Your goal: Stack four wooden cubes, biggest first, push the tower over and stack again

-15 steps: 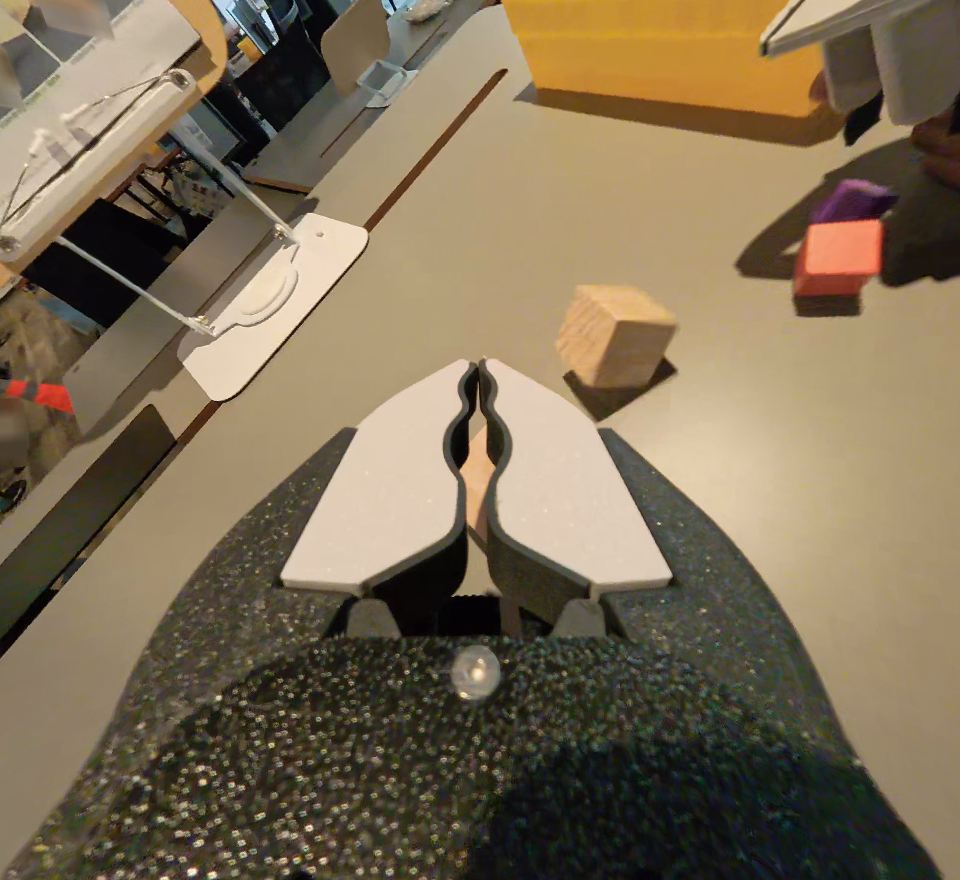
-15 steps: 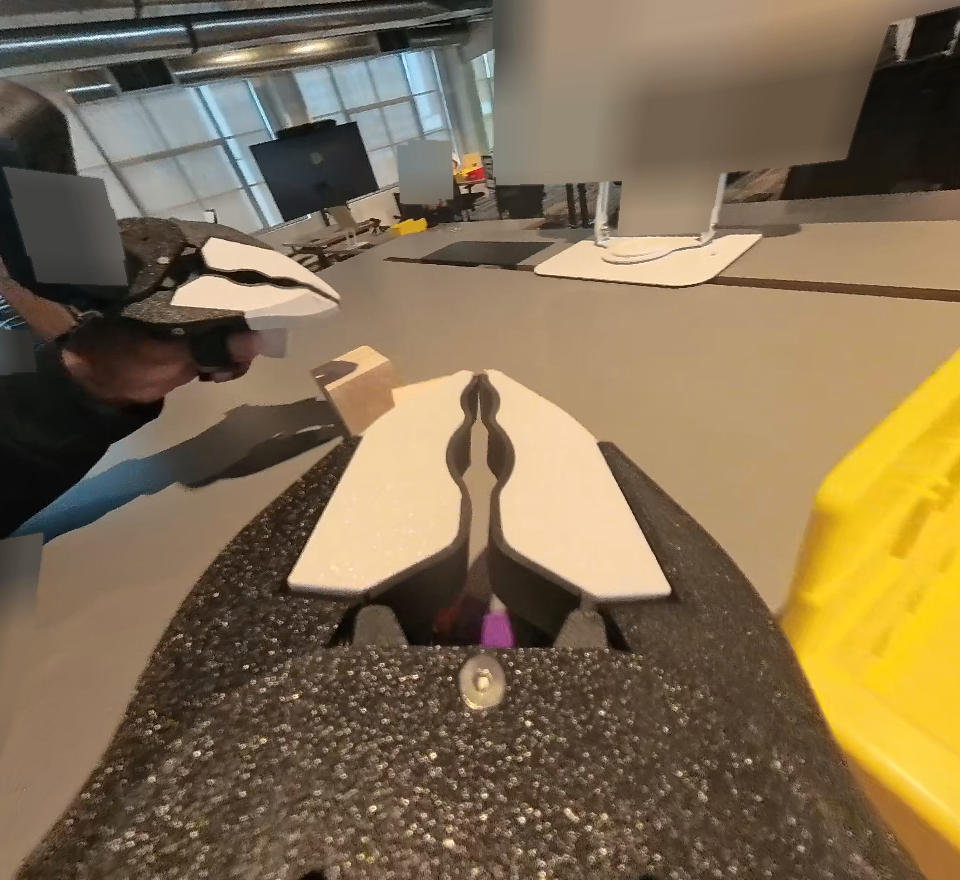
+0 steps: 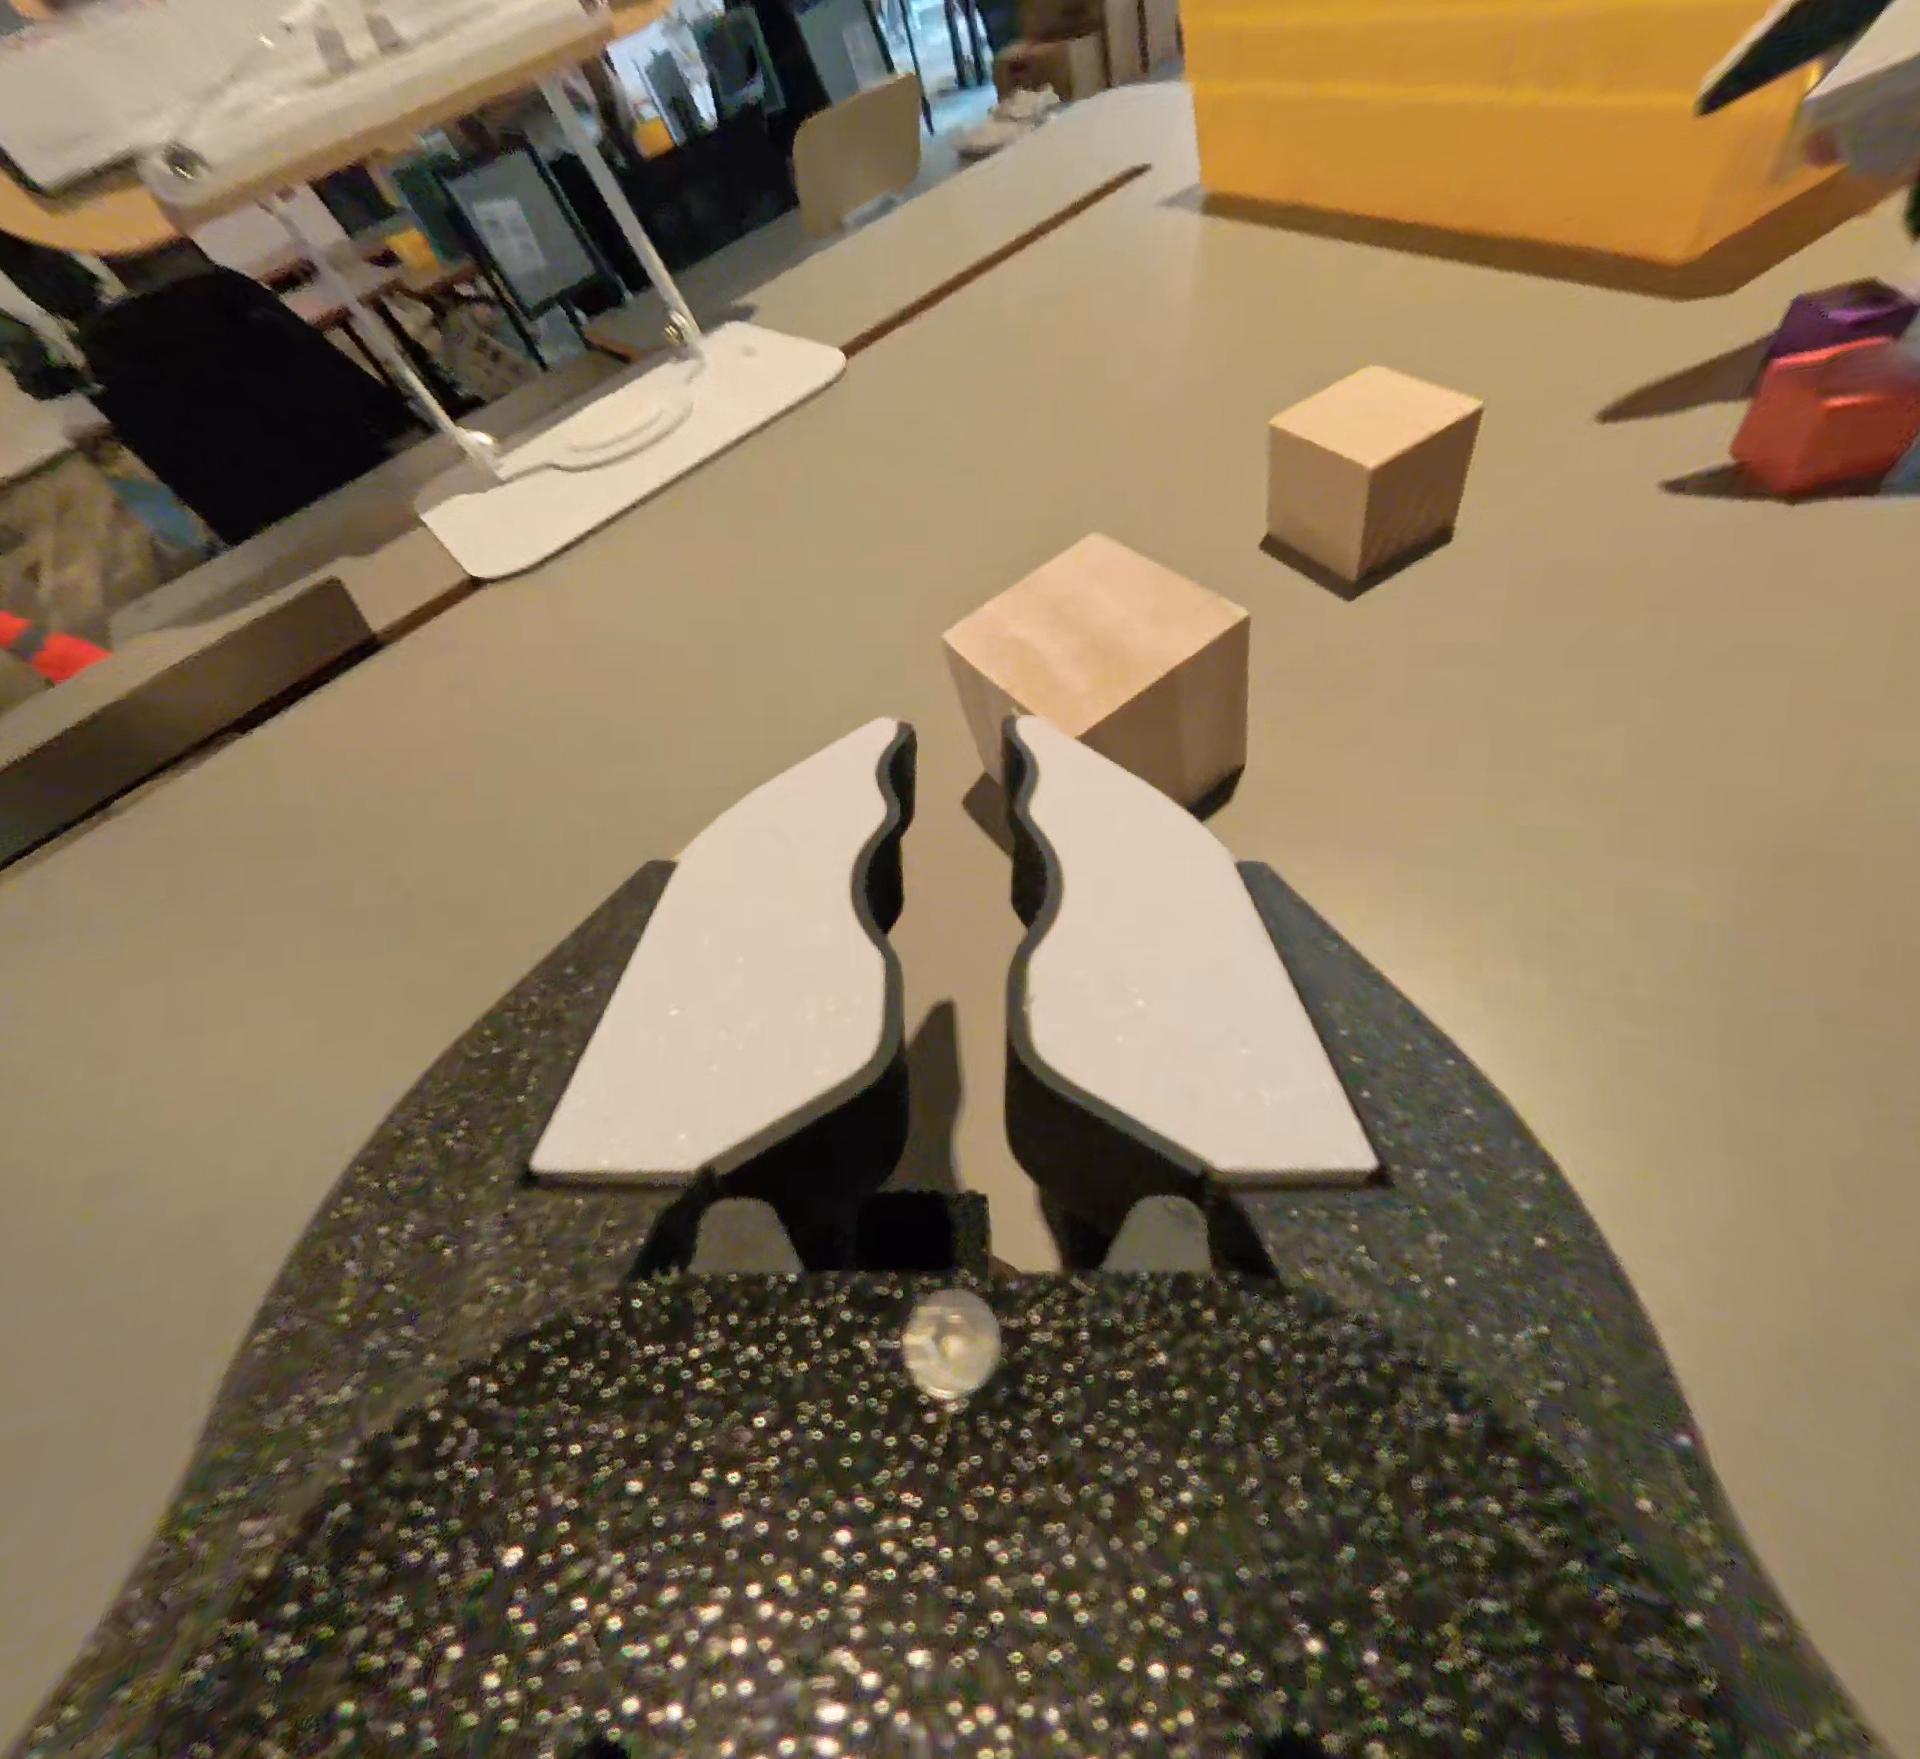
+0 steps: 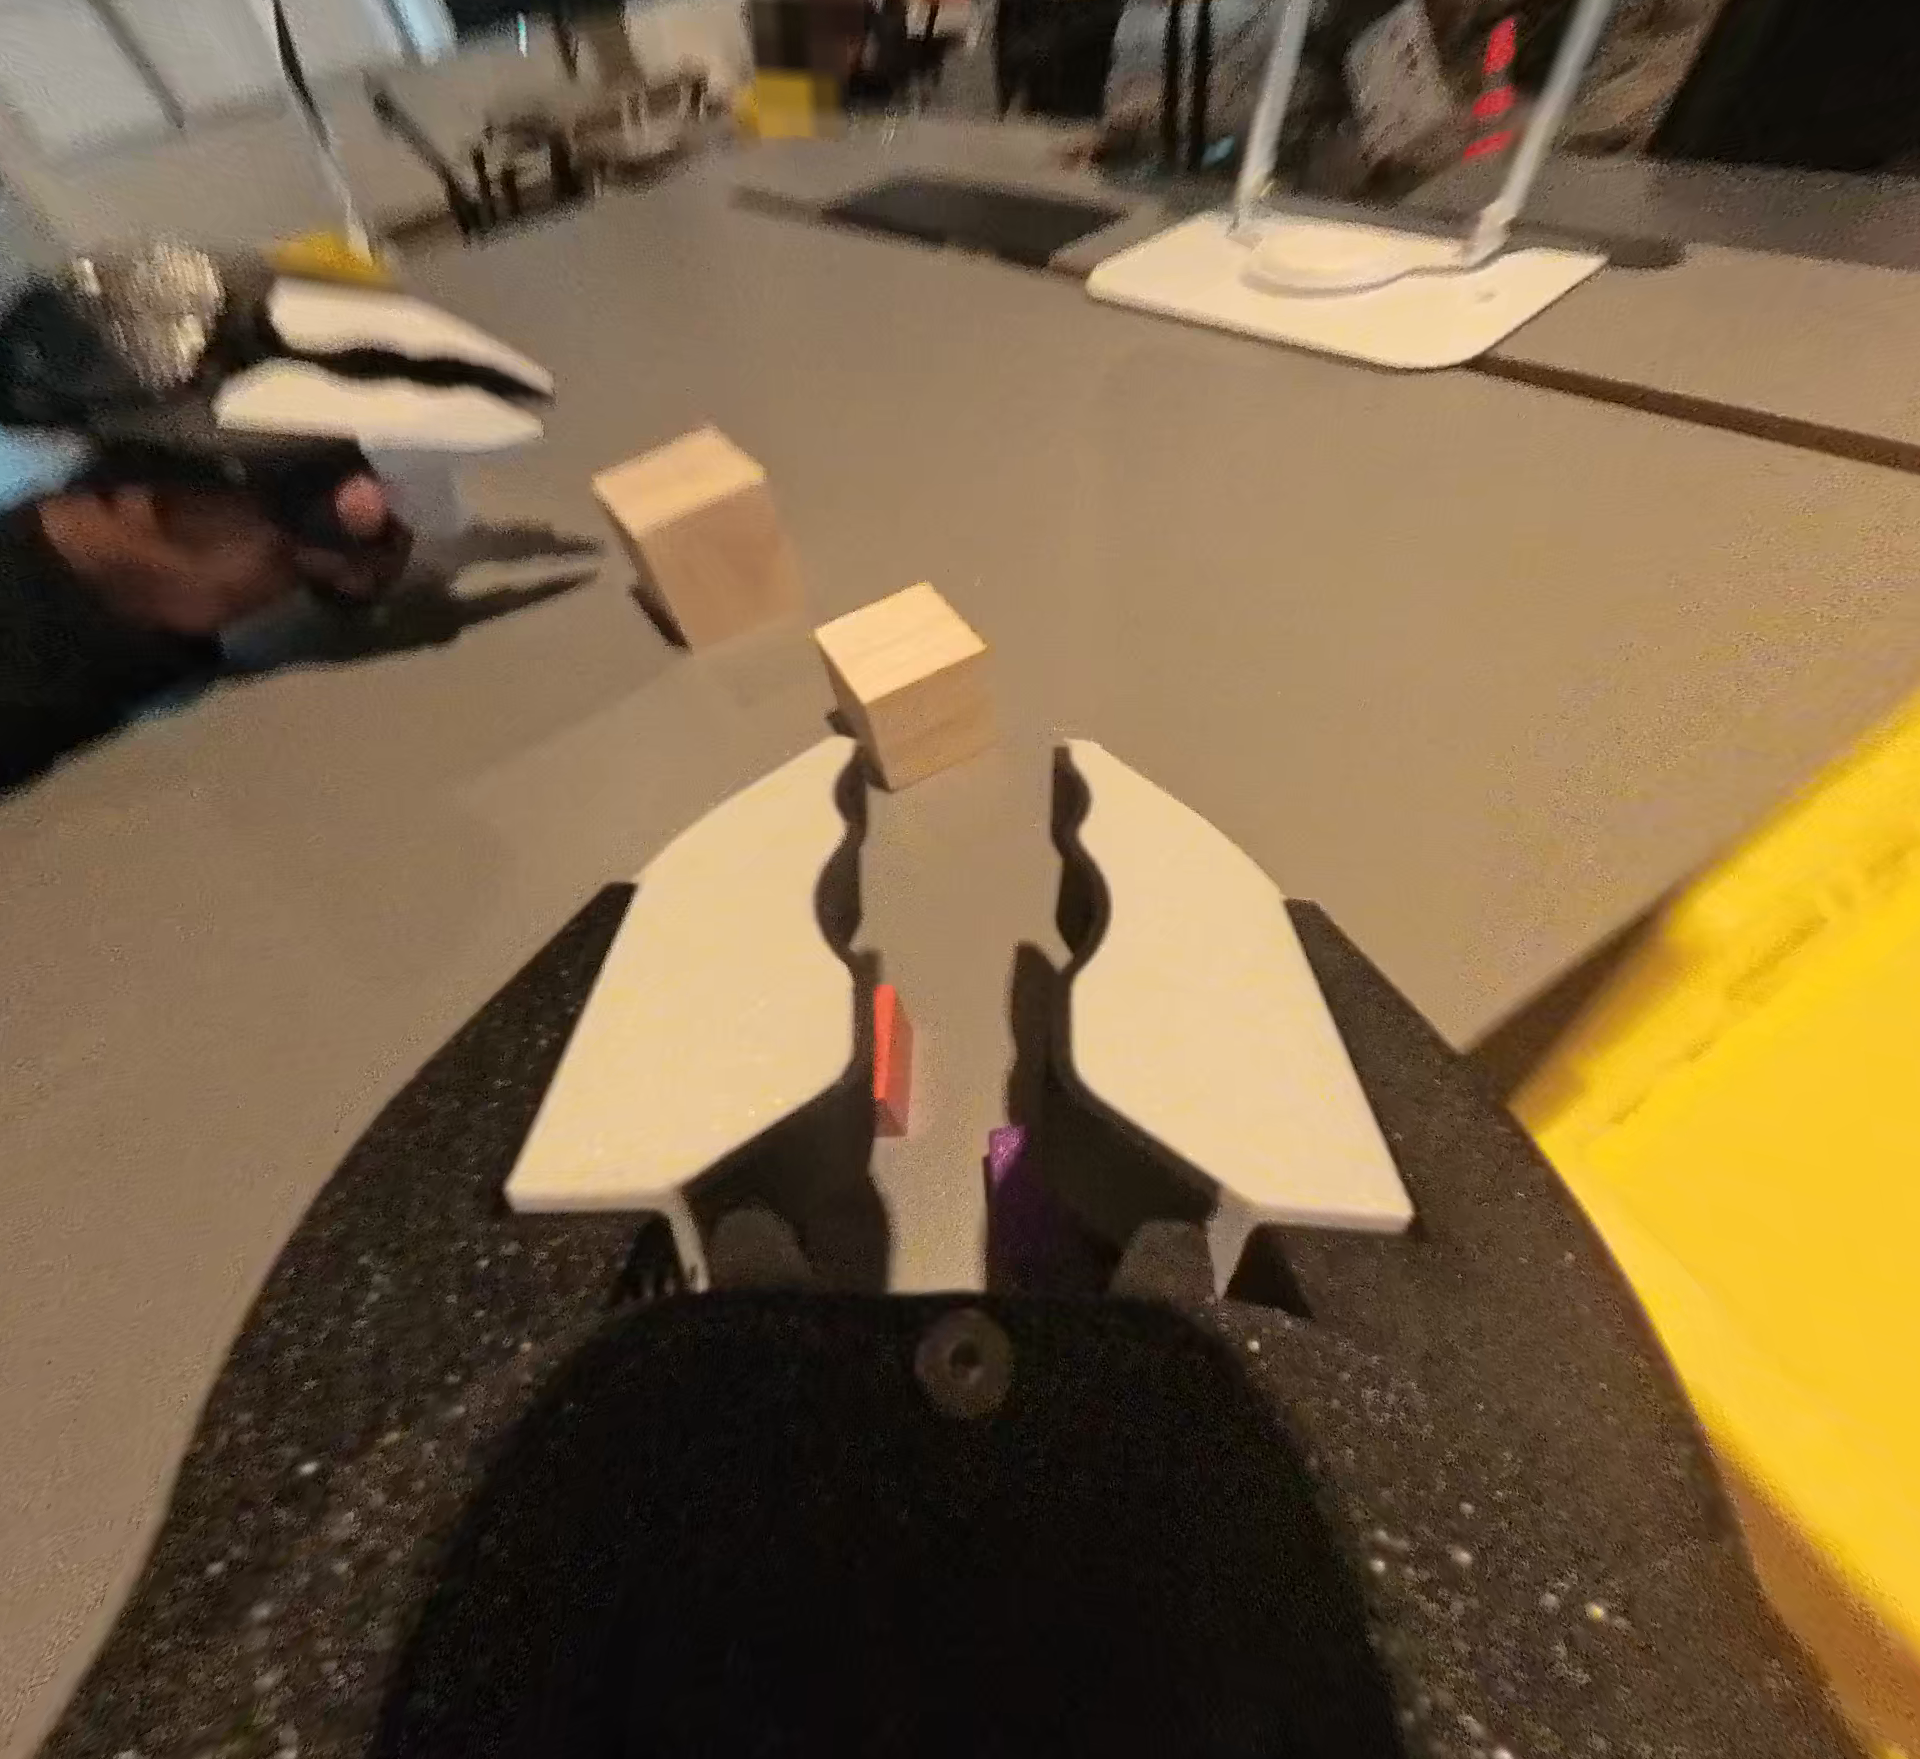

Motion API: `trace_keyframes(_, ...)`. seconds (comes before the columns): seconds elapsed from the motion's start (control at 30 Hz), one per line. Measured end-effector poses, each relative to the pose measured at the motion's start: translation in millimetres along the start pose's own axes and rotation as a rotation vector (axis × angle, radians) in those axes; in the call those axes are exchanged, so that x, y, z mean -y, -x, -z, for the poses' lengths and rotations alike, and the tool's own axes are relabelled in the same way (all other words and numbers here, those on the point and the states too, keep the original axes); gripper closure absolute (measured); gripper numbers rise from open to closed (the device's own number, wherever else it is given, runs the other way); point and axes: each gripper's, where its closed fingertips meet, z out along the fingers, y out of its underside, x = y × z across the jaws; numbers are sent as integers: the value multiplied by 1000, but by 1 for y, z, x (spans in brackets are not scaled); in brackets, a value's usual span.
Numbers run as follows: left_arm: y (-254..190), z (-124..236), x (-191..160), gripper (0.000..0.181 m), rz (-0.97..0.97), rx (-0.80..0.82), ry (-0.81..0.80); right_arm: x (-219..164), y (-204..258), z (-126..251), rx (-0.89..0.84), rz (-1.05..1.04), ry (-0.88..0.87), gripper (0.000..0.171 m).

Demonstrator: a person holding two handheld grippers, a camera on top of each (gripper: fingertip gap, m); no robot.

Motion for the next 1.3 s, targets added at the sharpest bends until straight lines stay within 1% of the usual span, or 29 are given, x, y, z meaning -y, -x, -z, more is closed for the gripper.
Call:
trace_keyframes(0.1, -3, -9, -10, 160, -5, -26, 88, -6, 10, -25, 66, 170, 193, 116)
trace_keyframes(0.17, -5, -13, -14, 159, -30, -23, 119, -8, 17, -41, 140, 242, 294, 107)
trace_keyframes(0.3, -6, -12, -13, 161, -89, 11, 114, -8, 20, -70, 235, 319, 398, 102)
trace_keyframes(0.4, -6, -9, -10, 162, -111, 38, 85, -18, 17, -86, 277, 329, 481, 99)
trace_keyframes(0.43, -5, -8, -8, 163, -112, 47, 73, -24, 16, -90, 287, 329, 516, 99)
trace_keyframes(0.47, -4, -7, -7, 163, -110, 55, 60, -29, 16, -94, 297, 336, 550, 106)
trace_keyframes(0.5, -3, -6, -5, 164, -106, 61, 47, -34, 16, -96, 309, 350, 581, 121)
trace_keyframes(0.53, -2, -4, -4, 164, -99, 66, 35, -36, 17, -98, 318, 360, 598, 126)
trace_keyframes(0.6, 1, -1, 0, 164, -84, 74, 6, -30, 18, -103, 320, 351, 603, 127)
trace_keyframes(0.7, 4, 3, 4, 165, -61, 82, -36, -5, 27, -111, 331, 343, 548, 127)
trace_keyframes(0.83, 8, 7, 8, 166, -23, 88, -69, 37, 56, -124, 379, 354, 439, 127)
trace_keyframes(0.93, 11, 9, 10, 166, -1, 92, -90, 56, 82, -139, 408, 369, 377, 127)
trace_keyframes(1.03, 13, 13, 13, 166, 14, 97, -119, 56, 98, -158, 405, 366, 359, 127)
trace_keyframes(1.13, 15, 16, 15, 167, 28, 101, -143, 34, 105, -171, 390, 378, 423, 126)
trace_keyframes(1.3, 15, 18, 16, 167, 27, 100, -157, 32, 106, -172, 388, 379, 421, 127)
